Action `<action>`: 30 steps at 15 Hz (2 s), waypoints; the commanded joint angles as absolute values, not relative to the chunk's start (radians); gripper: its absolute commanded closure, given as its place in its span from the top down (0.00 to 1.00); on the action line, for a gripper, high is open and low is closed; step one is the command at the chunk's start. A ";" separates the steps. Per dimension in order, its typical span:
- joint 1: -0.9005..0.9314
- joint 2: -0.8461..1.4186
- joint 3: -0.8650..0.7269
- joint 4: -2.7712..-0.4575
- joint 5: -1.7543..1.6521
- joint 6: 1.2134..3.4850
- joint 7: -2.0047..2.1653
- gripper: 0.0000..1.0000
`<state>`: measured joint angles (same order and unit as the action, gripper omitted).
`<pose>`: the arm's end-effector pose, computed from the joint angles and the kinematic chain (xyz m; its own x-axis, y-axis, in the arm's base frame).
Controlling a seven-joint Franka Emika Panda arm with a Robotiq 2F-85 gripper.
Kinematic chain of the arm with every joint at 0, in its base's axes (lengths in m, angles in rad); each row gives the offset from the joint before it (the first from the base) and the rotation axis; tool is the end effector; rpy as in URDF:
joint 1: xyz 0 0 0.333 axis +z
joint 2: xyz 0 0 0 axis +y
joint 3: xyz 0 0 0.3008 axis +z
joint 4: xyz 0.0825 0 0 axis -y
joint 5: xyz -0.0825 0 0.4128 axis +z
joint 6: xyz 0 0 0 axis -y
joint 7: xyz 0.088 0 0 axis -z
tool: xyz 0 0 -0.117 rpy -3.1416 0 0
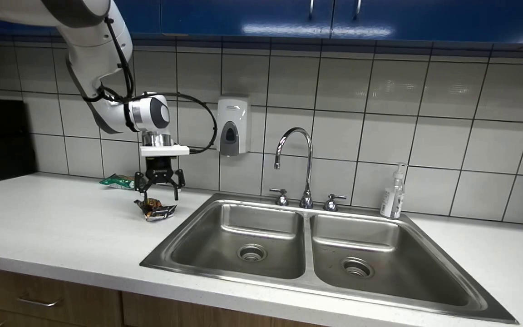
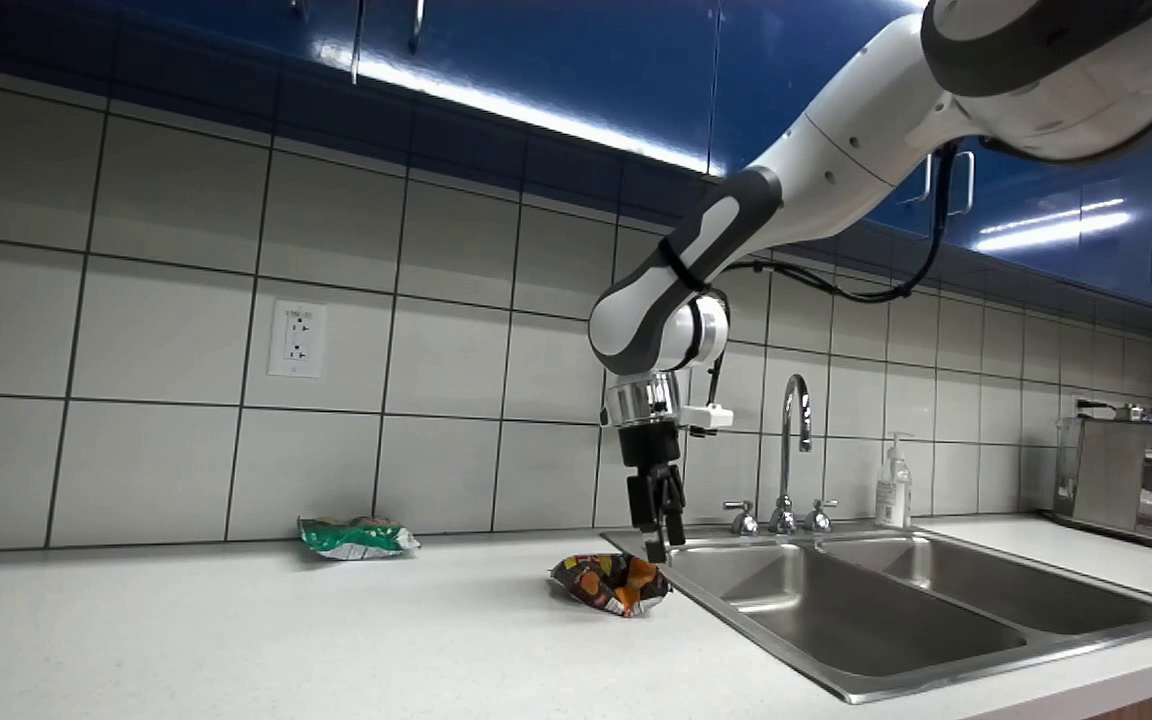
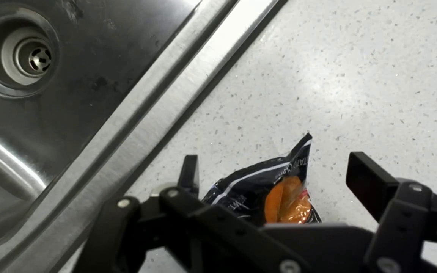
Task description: Pick the black packet of crisps and put it in the sink
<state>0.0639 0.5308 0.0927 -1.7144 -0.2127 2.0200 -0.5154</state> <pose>0.6527 0.0853 0.2255 0.6880 0.6798 -0.2541 0.7015 -0.7126 -0.0070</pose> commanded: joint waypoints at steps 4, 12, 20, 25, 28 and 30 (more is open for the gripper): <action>0.065 0.613 0.106 -1.614 -0.258 2.031 -0.562 1.00; 0.080 0.667 0.122 -1.546 -0.252 2.034 -0.591 1.00; 0.084 0.682 0.122 -1.528 -0.253 2.032 -0.600 0.25; 0.084 0.683 0.122 -1.526 -0.254 2.032 -0.600 0.00; 0.084 0.680 0.121 -1.527 -0.252 2.032 -0.595 0.00; 0.085 0.667 0.116 -1.532 -0.251 2.028 -0.577 0.00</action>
<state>0.0875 0.6705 0.1162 -1.5543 -0.2365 2.0445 -0.5755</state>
